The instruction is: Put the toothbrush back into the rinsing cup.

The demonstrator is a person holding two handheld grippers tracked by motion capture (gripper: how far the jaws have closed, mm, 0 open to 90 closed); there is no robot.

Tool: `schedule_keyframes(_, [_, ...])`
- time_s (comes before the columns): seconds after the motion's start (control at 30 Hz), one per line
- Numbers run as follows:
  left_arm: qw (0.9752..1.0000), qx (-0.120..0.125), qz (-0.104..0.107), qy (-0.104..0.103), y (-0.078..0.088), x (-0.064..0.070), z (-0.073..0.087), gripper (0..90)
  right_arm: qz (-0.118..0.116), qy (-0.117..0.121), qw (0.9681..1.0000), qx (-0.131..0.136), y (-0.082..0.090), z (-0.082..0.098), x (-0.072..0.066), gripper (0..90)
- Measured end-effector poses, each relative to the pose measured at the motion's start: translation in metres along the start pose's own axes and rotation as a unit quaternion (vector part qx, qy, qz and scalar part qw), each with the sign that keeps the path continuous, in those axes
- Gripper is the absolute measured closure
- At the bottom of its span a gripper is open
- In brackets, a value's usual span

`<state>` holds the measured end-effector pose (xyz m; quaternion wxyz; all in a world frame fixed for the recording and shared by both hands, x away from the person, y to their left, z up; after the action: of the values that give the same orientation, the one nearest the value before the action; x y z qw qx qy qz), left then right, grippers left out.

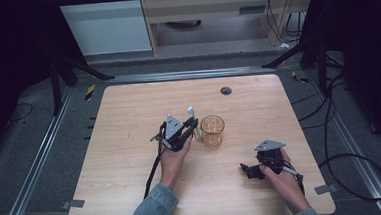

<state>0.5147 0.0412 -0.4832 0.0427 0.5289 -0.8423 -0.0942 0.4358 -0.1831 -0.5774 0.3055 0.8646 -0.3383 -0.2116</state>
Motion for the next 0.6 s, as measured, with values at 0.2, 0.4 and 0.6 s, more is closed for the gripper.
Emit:
schedule_keyframes(0.2, [1.0, 0.001, 0.0, 0.003, 0.003, -0.002, -0.003, 72.3, -0.001, -0.001, 1.0, 0.0, 0.0, 0.0, 0.0, 0.4])
schedule_keyframes(0.4, [1.0, -0.008, 0.002, -0.001, 0.008, -0.004, -0.004, 65.0, 0.0, -0.001, 1.0, 0.0, 0.0, 0.0, 0.0, 0.4])
schedule_keyframes(0.6, [0.9999, -0.007, 0.008, -0.012, 0.012, -0.002, -0.008, 58.6, 0.0, -0.001, 1.0, 0.0, 0.0, 0.0, 0.0, 0.4])
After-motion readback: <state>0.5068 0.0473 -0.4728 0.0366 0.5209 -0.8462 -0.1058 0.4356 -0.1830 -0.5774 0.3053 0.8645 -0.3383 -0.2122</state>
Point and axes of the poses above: each handheld gripper's, and its own axes: y roughly backward along the jaws, z roughly out of its underside, x roughly to its right, the point moved 9 cm from there along -y, roughly forward along the jaws, and after that the axes turned 14 degrees about -z, right-handed, at the moved point
